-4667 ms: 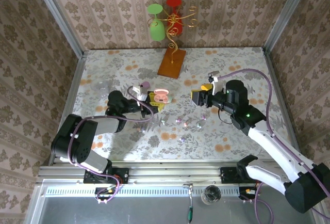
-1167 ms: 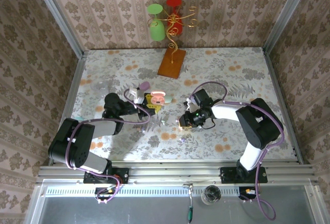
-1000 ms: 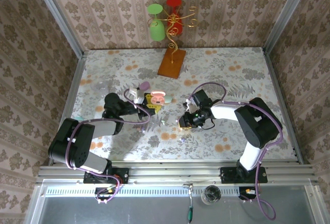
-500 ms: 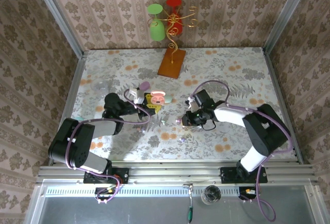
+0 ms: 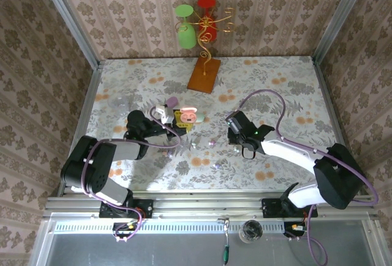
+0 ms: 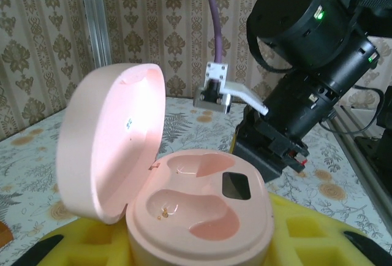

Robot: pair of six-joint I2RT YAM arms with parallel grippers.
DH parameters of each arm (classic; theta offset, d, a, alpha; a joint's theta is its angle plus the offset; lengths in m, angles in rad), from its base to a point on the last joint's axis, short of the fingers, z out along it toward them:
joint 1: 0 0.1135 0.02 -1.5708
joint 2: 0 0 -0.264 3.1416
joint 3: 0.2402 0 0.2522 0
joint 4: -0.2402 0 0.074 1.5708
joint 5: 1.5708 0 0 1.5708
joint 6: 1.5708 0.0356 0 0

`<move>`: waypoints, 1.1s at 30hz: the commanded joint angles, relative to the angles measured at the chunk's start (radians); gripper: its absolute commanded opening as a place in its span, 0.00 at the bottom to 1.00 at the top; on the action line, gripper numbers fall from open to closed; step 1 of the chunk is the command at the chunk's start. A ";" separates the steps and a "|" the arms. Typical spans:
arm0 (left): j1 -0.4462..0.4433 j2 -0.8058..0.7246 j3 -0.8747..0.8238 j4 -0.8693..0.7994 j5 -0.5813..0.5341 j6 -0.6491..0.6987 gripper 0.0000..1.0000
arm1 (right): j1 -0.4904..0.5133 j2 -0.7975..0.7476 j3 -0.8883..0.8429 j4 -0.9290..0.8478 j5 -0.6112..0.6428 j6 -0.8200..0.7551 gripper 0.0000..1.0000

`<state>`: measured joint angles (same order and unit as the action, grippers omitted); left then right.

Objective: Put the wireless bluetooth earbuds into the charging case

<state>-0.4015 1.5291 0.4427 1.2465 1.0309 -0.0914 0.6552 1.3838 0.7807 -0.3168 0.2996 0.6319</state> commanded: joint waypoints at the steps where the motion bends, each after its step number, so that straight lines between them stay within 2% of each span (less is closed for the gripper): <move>1: -0.018 0.035 0.038 0.031 -0.011 0.048 0.36 | 0.003 -0.035 0.021 -0.050 0.114 0.030 0.16; 6: -0.037 0.079 0.063 0.030 -0.010 0.053 0.36 | 0.003 -0.076 -0.006 0.026 0.043 -0.028 0.16; 9: -0.044 0.099 0.078 0.030 -0.001 0.051 0.36 | 0.001 -0.138 -0.036 0.112 -0.025 -0.130 0.15; 12: -0.048 0.109 0.086 0.030 0.021 0.050 0.36 | 0.001 -0.214 -0.079 0.229 -0.155 -0.260 0.14; 15: -0.048 0.107 0.087 0.031 0.048 0.055 0.36 | 0.001 -0.304 -0.110 0.340 -0.343 -0.365 0.14; 20: -0.091 0.104 0.088 0.031 0.092 0.054 0.37 | 0.001 -0.332 -0.034 0.338 -0.569 -0.465 0.14; 25: -0.105 0.103 0.097 0.031 0.125 0.032 0.37 | 0.002 -0.273 0.053 0.338 -0.663 -0.522 0.13; 33: -0.106 0.088 0.100 0.032 0.134 0.022 0.37 | 0.005 -0.187 0.110 0.335 -0.703 -0.546 0.12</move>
<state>-0.5037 1.6352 0.5179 1.2465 1.1301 -0.0566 0.6552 1.1767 0.8577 0.0048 -0.3515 0.1188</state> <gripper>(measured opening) 0.378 0.122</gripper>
